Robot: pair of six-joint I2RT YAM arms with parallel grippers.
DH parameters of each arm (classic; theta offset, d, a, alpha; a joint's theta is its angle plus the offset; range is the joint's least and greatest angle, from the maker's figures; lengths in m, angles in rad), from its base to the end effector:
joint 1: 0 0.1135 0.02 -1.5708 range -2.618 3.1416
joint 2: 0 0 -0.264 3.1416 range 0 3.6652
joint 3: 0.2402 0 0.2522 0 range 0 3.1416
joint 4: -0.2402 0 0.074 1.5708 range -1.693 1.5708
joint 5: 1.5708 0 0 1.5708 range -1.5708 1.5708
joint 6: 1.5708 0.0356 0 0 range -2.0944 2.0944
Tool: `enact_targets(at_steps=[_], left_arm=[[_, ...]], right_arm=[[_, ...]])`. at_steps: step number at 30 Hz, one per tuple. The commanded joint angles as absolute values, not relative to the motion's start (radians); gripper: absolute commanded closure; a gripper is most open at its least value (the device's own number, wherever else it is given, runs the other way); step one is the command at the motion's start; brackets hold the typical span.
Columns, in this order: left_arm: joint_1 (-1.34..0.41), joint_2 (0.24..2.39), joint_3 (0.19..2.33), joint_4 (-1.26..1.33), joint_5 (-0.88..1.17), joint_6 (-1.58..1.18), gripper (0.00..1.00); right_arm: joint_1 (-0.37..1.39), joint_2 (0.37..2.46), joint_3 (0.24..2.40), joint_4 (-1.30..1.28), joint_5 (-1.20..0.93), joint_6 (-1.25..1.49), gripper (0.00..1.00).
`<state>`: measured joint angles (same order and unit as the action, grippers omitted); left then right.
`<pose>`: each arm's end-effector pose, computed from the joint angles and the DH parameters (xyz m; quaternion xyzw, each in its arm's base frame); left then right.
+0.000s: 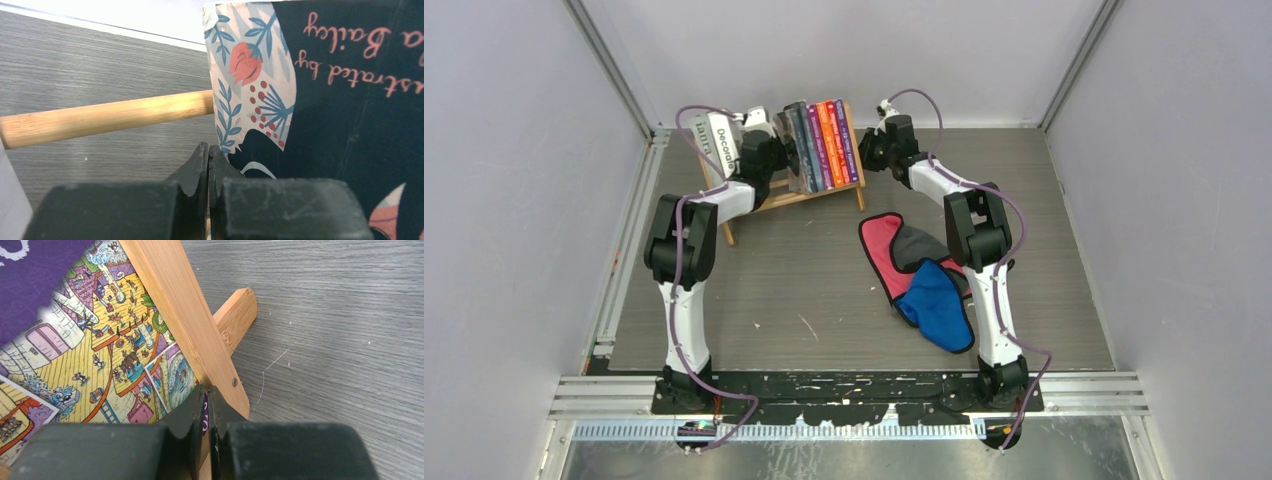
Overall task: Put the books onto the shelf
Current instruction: Adjust the book on the shelf.
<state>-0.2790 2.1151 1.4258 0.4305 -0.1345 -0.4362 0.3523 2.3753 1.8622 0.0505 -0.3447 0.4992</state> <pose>0.4719 -0.1302 0.2019 -0.1029 0.7850 -0.1631 0.5887 0.5114 0.2008 0.1806 -0.0285 0.8421 0.3469 0.4119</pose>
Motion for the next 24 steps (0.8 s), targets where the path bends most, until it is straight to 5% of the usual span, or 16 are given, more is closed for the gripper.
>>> enact_targets(at_steps=[1,13,17,24], left_arm=[[-0.341,2.039,1.408,0.605,0.174,-0.475,1.0],[-0.345,1.983,1.368,0.536,0.175,-0.488,1.0],[-0.346,1.977,1.371,0.484,0.087,-0.501,0.89],[-0.352,1.963,1.374,0.439,0.007,-0.515,0.86]], right_arm=[[0.416,2.286,1.855,0.098,-0.384,0.516,0.87],[0.42,2.254,1.84,0.094,-0.358,0.514,0.87],[0.419,2.25,1.841,0.088,-0.359,0.509,0.86],[0.418,2.24,1.836,0.086,-0.359,0.5,0.85]])
